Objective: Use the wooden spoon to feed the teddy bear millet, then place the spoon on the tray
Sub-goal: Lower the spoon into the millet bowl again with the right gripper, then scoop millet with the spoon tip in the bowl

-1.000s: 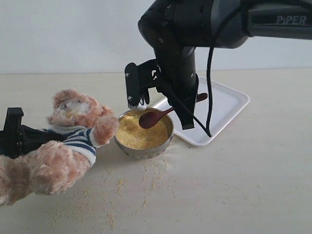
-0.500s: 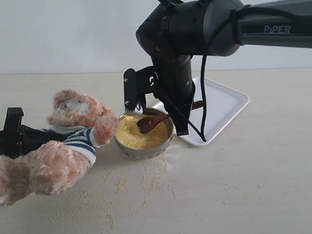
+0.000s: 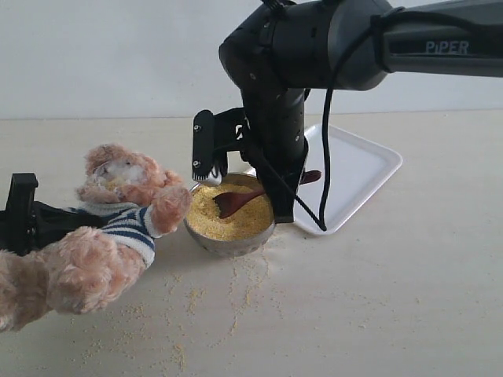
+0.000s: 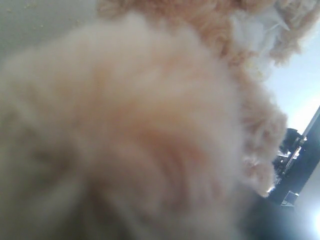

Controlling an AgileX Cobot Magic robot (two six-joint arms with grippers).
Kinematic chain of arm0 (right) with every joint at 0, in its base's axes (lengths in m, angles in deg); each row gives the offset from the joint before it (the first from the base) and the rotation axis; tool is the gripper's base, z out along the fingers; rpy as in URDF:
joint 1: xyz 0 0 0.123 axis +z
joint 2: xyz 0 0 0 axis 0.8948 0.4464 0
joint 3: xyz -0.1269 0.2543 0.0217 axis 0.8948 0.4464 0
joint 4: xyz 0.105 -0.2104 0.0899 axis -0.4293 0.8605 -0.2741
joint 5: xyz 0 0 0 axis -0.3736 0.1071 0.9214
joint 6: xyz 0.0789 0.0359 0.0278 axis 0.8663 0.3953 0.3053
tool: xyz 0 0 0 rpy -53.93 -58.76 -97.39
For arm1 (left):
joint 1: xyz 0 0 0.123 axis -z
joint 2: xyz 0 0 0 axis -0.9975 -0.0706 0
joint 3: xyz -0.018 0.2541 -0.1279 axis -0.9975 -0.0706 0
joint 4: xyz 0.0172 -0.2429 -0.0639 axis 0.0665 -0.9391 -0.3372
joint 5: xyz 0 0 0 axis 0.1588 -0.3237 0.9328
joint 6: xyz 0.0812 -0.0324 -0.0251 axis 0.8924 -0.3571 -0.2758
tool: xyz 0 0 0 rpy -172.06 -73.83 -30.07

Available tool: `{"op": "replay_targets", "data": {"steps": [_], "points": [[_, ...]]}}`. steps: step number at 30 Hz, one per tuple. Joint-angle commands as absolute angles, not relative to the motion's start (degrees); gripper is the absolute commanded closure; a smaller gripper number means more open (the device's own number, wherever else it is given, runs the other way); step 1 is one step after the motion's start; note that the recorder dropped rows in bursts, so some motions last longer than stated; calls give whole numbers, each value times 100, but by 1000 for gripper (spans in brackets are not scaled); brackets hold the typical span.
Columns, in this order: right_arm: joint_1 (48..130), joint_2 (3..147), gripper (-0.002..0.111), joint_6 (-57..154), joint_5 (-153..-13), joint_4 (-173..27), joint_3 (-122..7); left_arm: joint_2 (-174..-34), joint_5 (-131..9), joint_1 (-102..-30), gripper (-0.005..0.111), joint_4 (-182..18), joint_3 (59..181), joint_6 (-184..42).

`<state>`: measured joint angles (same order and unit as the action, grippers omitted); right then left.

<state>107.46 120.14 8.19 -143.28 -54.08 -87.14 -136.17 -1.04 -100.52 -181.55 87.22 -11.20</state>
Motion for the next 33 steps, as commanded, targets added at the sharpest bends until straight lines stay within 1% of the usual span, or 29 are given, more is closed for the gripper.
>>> {"op": "replay_targets", "data": {"steps": [1, 29, 33], "points": [[10740, 12007, 109, 1000, -14261, -5488, -8713, -13628, 67, -10057, 102, -18216, 8753, -1126], [10729, 11657, 109, 1294, -14429, -5786, -8713, -13628, 67, -10057, 102, -18216, 8752, -1109], [10561, 11657, 109, 1280, -14450, -6073, -8713, -13628, 67, -10057, 102, -18216, 8752, -1109]]}}
